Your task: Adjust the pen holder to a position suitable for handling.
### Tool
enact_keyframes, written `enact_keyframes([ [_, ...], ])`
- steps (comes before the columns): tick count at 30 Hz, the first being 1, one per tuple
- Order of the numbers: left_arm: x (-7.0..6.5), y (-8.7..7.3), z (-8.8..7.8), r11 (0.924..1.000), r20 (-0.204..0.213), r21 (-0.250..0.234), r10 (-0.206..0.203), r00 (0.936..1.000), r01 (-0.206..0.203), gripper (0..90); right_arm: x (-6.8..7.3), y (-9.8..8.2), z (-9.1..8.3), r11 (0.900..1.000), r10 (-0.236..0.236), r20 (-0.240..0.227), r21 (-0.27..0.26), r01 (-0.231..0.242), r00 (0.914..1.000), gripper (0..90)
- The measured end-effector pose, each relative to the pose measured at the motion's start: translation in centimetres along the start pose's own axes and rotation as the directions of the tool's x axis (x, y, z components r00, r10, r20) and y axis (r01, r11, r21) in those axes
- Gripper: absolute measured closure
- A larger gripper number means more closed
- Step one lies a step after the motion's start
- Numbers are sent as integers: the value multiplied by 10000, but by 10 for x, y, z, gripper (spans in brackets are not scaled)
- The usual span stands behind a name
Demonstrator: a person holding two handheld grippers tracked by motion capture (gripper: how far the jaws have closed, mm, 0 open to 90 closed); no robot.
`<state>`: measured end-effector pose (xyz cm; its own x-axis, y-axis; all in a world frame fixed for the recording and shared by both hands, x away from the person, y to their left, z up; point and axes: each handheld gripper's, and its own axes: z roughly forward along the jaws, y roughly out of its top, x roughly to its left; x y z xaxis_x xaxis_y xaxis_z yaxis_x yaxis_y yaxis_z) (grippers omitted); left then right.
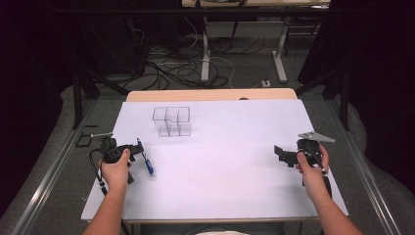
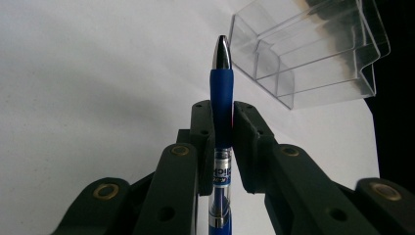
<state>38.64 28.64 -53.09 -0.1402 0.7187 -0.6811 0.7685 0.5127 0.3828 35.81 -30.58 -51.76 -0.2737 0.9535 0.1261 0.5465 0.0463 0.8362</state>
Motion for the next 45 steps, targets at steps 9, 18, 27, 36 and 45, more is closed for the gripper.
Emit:
enact_keyframes([
  [9, -1, 1, -6, 9981, 160, -544, 309, 9994, -300, 793, 1, 0, 0, 10000, 77, -3, 50, -77, 10000, 17],
  [18, -6, 0, -12, 9904, 325, -1138, 822, 9961, -781, 792, 1, 0, 0, 10000, 76, -1, 56, -76, 10000, 17],
  [27, -15, -1, -20, 9707, 207, -2067, 1298, 9913, -1227, 792, 1, 0, 0, 10000, 56, 0, 53, -56, 10000, 17],
  [36, -22, -2, -29, 9414, 89, -2853, 1903, 9817, -1799, 792, 0, 0, 1, 10000, 52, 5, 80, -52, 10000, 17],
  [45, -28, -4, -31, 9155, 37, -3370, 2347, 9721, -2197, 793, -1, -1, 2, 9999, 110, 0, 82, -110, 9999, 20],
])
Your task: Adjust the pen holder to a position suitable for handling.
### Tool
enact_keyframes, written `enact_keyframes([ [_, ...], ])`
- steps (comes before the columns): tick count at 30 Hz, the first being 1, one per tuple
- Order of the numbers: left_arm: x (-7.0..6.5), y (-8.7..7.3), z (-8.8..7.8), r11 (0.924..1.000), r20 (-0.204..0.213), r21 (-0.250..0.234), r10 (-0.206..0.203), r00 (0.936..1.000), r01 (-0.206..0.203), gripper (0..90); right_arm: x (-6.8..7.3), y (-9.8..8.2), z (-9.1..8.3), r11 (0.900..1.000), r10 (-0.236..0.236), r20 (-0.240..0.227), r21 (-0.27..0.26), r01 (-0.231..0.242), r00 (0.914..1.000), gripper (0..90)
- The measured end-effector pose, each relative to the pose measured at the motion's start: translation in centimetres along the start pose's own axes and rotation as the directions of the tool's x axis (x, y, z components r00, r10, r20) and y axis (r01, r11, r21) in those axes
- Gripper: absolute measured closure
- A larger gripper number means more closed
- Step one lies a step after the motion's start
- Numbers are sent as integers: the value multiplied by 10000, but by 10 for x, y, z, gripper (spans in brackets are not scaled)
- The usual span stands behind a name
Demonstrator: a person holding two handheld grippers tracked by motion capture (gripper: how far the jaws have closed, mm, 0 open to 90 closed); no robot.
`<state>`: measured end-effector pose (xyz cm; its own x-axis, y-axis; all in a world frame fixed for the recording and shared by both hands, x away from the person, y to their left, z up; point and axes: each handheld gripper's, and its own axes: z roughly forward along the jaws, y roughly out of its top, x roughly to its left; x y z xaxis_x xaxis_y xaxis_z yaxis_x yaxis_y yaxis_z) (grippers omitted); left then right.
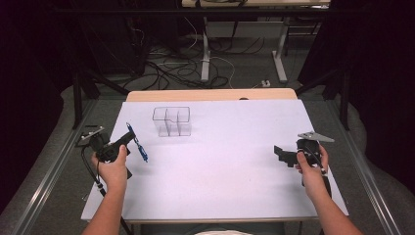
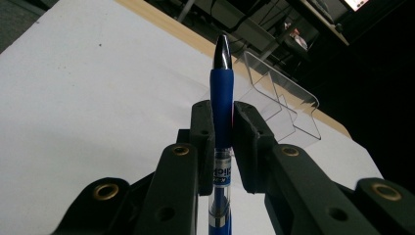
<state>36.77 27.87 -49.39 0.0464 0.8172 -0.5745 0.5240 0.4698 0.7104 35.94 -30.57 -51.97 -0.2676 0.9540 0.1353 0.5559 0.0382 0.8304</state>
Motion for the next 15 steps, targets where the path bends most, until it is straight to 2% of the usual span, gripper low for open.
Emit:
enact_keyframes([
  [4, -2, 1, 1, 10000, 27, -44, 36, 10000, -35, 793, 0, 0, 0, 9999, 140, 28, 24, -140, 9999, 21],
  [15, -11, 15, 2, 9995, 131, -182, 244, 9996, -241, 792, 0, -1, 0, 9999, 96, 66, 49, -97, 9999, 24],
])
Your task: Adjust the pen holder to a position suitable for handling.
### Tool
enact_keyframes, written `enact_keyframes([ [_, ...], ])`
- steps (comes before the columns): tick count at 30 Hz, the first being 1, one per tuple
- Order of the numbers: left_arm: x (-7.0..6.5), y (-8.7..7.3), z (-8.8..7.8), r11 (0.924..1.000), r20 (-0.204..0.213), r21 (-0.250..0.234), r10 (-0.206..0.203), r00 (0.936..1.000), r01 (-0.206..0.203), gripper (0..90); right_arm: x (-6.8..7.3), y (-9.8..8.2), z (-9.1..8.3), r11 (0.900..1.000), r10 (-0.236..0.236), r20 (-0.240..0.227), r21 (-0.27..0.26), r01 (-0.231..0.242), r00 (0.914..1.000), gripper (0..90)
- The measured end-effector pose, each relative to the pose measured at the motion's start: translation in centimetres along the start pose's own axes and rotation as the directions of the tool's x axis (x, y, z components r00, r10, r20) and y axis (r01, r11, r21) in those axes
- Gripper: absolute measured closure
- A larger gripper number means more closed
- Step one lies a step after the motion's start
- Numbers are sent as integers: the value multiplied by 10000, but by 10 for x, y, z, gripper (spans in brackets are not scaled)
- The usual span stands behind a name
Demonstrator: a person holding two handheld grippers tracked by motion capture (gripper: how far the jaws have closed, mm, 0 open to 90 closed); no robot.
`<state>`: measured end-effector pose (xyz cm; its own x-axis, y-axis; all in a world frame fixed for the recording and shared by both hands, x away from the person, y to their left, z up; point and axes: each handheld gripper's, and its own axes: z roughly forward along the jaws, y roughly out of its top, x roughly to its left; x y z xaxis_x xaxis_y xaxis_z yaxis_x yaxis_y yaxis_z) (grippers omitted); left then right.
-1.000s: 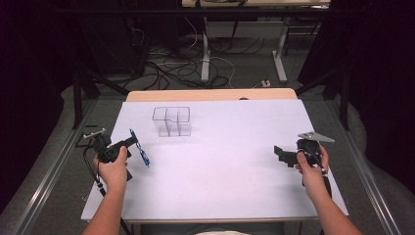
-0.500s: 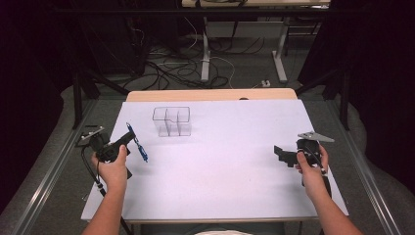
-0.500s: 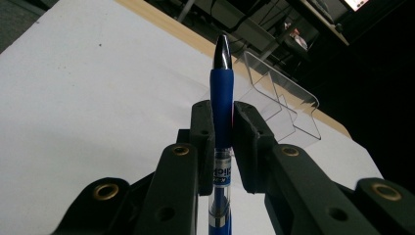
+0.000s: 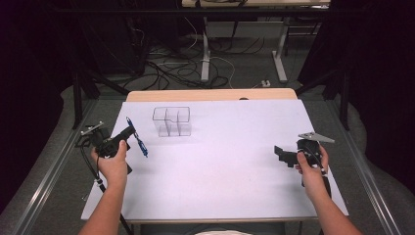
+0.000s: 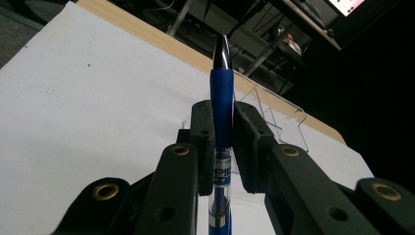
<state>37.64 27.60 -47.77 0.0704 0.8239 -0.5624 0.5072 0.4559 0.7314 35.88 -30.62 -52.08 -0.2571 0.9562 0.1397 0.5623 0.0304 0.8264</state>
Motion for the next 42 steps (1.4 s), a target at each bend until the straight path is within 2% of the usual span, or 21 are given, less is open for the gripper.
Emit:
enact_keyframes([
  [2, -1, 3, 0, 10000, -8, 50, 84, 10000, -84, 793, 0, 0, 1, 10000, -2, -3, 20, 2, 10000, 24],
  [3, -2, 4, 1, 9999, -36, -87, 83, 10000, -83, 792, 1, 0, 0, 10000, 14, 13, 19, -14, 10000, 24],
  [6, -5, 10, 1, 9999, 4, -105, -20, 10000, 20, 792, 2, 1, 0, 10000, -25, 21, -18, 25, 10000, 24],
  [16, -16, 32, -1, 9992, -14, -392, 109, 9999, -110, 793, 3, 1, 1, 9999, -114, -40, -6, 114, 9999, 25],
  [20, -21, 40, -1, 9987, 17, -493, 155, 9999, -154, 793, 3, 1, 1, 10000, -13, -53, -12, 12, 10000, 25],
  [22, -23, 43, -1, 9990, 85, -393, 199, 9998, -195, 793, 3, 1, 1, 10000, -49, -45, -27, 49, 10000, 25],
  [23, -25, 45, 0, 9985, 59, -517, 155, 9999, -152, 793, 3, 1, 1, 10000, -41, -47, -27, 41, 10000, 25],
  [31, -34, 55, 4, 9980, 141, -579, 244, 9996, -236, 793, 3, 1, 0, 10000, -5, -39, -29, 5, 10000, 26],
  [42, -50, 67, 16, 9965, 13, -706, 450, 9990, -448, 793, 3, 0, 0, 10000, 70, -6, -9, -70, 10000, 27],
])
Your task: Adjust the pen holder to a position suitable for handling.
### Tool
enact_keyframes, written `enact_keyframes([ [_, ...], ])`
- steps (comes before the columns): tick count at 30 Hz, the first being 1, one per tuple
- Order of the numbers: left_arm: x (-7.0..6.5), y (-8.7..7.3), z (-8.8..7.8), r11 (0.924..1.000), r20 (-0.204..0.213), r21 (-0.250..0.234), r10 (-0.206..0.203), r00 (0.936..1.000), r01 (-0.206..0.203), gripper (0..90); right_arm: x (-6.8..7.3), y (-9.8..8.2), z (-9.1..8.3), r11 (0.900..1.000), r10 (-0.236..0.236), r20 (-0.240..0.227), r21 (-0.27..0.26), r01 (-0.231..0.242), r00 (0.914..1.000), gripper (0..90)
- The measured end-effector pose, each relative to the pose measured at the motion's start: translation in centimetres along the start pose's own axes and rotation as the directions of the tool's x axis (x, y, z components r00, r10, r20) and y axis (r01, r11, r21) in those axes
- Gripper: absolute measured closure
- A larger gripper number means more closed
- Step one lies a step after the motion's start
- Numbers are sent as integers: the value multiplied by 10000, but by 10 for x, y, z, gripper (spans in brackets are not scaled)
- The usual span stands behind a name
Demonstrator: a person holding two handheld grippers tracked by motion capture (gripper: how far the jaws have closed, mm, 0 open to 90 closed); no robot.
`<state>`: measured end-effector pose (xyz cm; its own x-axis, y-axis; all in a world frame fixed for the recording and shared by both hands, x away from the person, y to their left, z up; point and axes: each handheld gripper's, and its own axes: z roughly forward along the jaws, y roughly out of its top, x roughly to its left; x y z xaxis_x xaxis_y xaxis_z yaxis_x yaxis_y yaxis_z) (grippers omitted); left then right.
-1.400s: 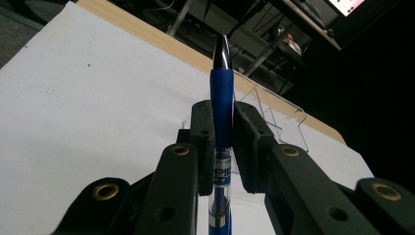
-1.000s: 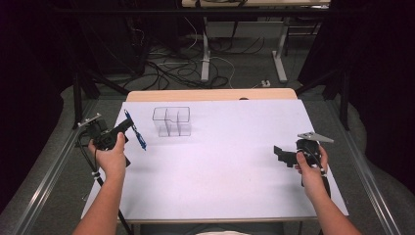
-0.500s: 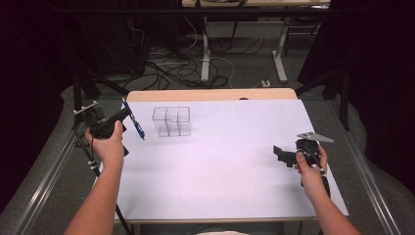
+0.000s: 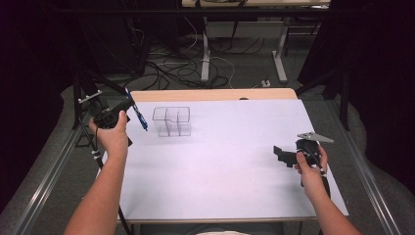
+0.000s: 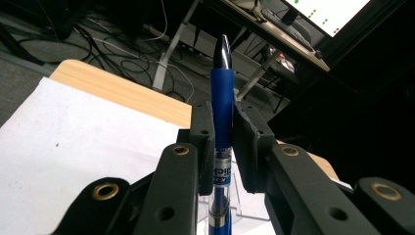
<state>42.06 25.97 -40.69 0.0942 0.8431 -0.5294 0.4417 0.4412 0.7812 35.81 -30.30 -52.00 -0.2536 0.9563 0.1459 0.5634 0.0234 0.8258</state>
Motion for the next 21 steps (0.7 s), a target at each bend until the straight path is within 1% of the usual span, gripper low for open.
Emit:
enact_keyframes([
  [2, -3, 2, 2, 10000, -3, 33, 43, 10000, -43, 792, 0, 0, 0, 10000, 19, 5, -8, -19, 10000, 27],
  [4, -5, 4, 6, 9998, -34, -7, 195, 9998, -195, 792, 0, 0, 0, 10000, 57, 51, -57, -57, 10000, 27],
  [6, -7, 7, 10, 9997, -48, 1, 263, 9996, -263, 793, 0, 0, -1, 9999, 125, 24, -46, -125, 9999, 27],
  [8, -8, 9, 13, 9997, -106, -4, 260, 9996, -260, 792, 0, 1, -1, 9998, 186, 27, -73, -186, 9998, 27],
  [10, -10, 12, 17, 9996, -120, -26, 282, 9995, -282, 792, 0, 1, -2, 9998, 169, 26, -77, -169, 9999, 28],
  [11, -11, 14, 18, 9993, -146, 7, 384, 9992, -384, 792, 0, 1, -2, 9999, 114, 22, -92, -114, 9999, 28],
  [12, -13, 15, 20, 9994, -176, -94, 320, 9993, -322, 792, 1, 0, -2, 9998, 155, 67, -96, -155, 9999, 27],
  [13, -14, 17, 21, 9992, -189, -54, 396, 9990, -397, 793, 1, 0, -1, 9997, 208, 6, -92, -208, 9998, 28],
  [14, -15, 18, 22, 9990, -233, -62, 452, 9987, -453, 793, 0, 0, -1, 9999, 131, 8, -111, -131, 9999, 28],
  [15, -16, 19, 24, 9988, -238, -30, 498, 9985, -498, 792, 0, 0, -1, 9998, 153, -2, -100, -153, 9999, 28],
  [16, -17, 21, 25, 9989, -264, -30, 461, 9986, -462, 792, 0, 0, -1, 9998, 160, -4, -95, -160, 9999, 28],
  [18, -19, 23, 28, 9985, -261, 38, 549, 9982, -548, 792, -1, 0, -1, 9998, 170, -1, -81, -170, 9999, 28],
  [19, -20, 23, 30, 9987, -293, -74, 493, 9984, -495, 793, -1, 0, -1, 9998, 178, 8, -81, -178, 9998, 28],
  [21, -21, 25, 33, 9986, -354, -23, 523, 9980, -524, 793, -1, 0, -1, 9998, 173, 7, -95, -173, 9999, 28],
])
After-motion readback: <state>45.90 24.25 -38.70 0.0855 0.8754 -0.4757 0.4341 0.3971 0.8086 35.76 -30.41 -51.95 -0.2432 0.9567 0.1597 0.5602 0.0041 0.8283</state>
